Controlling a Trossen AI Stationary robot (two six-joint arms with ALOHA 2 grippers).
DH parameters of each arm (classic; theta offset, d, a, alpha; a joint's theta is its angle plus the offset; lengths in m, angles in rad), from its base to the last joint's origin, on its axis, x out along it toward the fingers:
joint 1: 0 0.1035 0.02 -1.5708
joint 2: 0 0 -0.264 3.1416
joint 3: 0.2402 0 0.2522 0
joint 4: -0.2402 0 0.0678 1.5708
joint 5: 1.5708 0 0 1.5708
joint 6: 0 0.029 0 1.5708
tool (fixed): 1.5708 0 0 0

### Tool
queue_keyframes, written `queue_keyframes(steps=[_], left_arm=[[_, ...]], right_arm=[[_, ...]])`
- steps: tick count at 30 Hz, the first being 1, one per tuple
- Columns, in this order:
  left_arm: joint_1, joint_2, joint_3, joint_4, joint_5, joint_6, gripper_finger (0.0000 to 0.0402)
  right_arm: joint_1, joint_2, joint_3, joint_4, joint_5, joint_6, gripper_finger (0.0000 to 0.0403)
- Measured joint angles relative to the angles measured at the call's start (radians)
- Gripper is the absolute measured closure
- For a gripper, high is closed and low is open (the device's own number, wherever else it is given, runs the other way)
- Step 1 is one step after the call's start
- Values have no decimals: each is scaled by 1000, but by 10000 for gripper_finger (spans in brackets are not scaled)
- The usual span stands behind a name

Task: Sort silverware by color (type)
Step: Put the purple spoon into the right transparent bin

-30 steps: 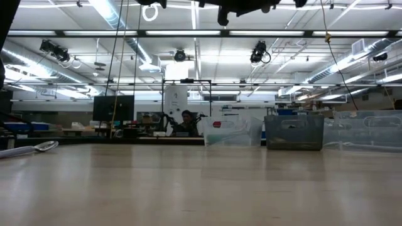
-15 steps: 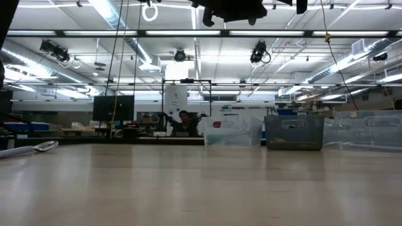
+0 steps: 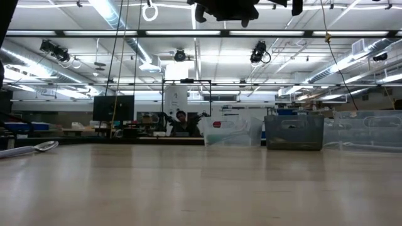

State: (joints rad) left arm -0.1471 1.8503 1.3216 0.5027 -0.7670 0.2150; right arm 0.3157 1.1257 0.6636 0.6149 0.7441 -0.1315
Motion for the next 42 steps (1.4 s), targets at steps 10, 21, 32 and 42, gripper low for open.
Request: queue_keyframes(steps=[10, 21, 32, 42], left_arm=[[1, 0, 0, 2, -2, -2, 361], [1, 0, 0, -21, 2, 2, 338], [5, 0, 0, -53, 2, -2, 244], [15, 0, 0, -116, 2, -29, 248]], right_arm=[[-24, 1, 0, 12, -16, -7, 325], [-24, 1, 0, -9, -19, -30, 344], [-24, 0, -1, -65, 16, -22, 340], [-26, -21, -1, -162, 121, -55, 338]])
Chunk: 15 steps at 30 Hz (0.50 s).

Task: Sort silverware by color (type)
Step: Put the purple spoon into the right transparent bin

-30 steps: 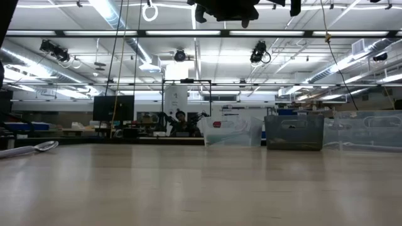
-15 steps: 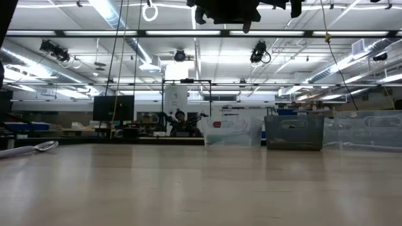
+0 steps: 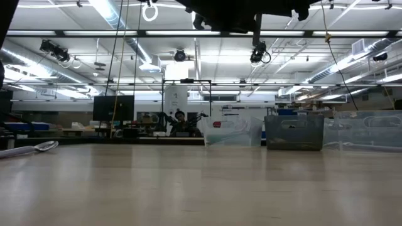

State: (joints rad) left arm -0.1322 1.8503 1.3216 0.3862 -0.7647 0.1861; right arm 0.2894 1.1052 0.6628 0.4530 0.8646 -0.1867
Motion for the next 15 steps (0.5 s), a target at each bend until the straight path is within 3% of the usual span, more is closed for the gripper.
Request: queue_keyframes(steps=[7, 15], left_arm=[[7, 0, 0, -24, 0, -21, 248], [7, 0, 0, -25, 1, -34, 249]], right_arm=[[-22, -86, 0, -161, 55, 26, 337], [-93, -176, 0, -455, 58, 200, 337]])
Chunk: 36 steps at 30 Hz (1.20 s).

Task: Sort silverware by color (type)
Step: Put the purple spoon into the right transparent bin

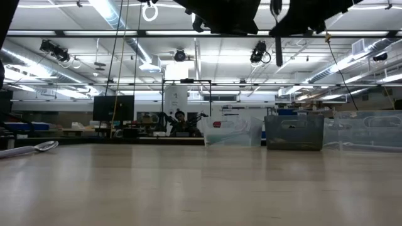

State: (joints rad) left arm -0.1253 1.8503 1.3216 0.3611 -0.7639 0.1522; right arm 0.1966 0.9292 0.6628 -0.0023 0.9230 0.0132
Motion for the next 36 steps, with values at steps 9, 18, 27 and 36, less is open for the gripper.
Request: queue_keyframes(steps=[9, 18, 27, 36], left_arm=[[0, 0, 0, 0, 0, -11, 249], [0, 0, 0, -7, 0, -11, 249], [0, 0, 0, -8, 0, -11, 249], [0, 0, 0, -12, 1, -11, 249]], right_arm=[[-82, -41, 0, -263, -7, 199, 336], [-132, -50, 0, -529, -15, 465, 336], [-180, -55, 0, -771, -130, 667, 336], [-259, -56, 0, -861, -271, 703, 336]])
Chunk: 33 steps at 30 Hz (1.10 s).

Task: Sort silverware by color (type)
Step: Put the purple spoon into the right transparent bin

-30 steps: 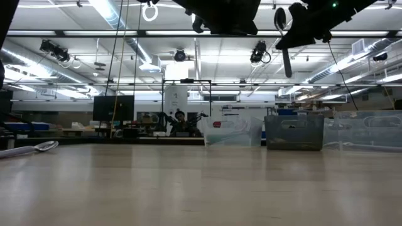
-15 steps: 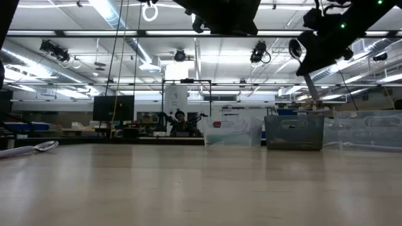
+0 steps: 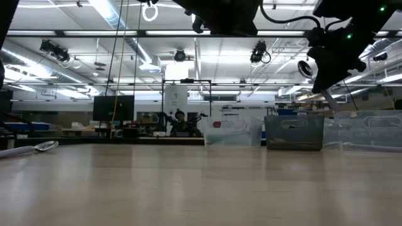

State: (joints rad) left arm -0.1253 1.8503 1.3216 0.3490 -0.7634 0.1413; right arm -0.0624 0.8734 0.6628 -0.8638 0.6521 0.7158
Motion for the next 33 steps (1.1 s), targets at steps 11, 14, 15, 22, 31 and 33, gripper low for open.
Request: queue_keyframes(steps=[11, 14, 15, 22, 31, 33], left_arm=[[0, 0, 0, -12, 0, 0, 249], [0, 0, 0, -12, 0, 0, 249], [0, 0, 0, -12, 0, 0, 249], [0, 0, 0, -12, 0, 0, 249], [0, 0, 0, -18, 0, 0, 249], [0, 0, 0, -19, 0, 0, 249]], right_arm=[[-51, 0, 0, -149, -76, 89, 335], [-53, 0, 0, -192, -90, 121, 335], [-53, 0, 0, -203, -99, 126, 335], [-53, 0, 0, -256, -202, 129, 334], [-52, 1, 0, -357, -286, 149, 334], [-52, 0, 0, -370, -307, 175, 334]])
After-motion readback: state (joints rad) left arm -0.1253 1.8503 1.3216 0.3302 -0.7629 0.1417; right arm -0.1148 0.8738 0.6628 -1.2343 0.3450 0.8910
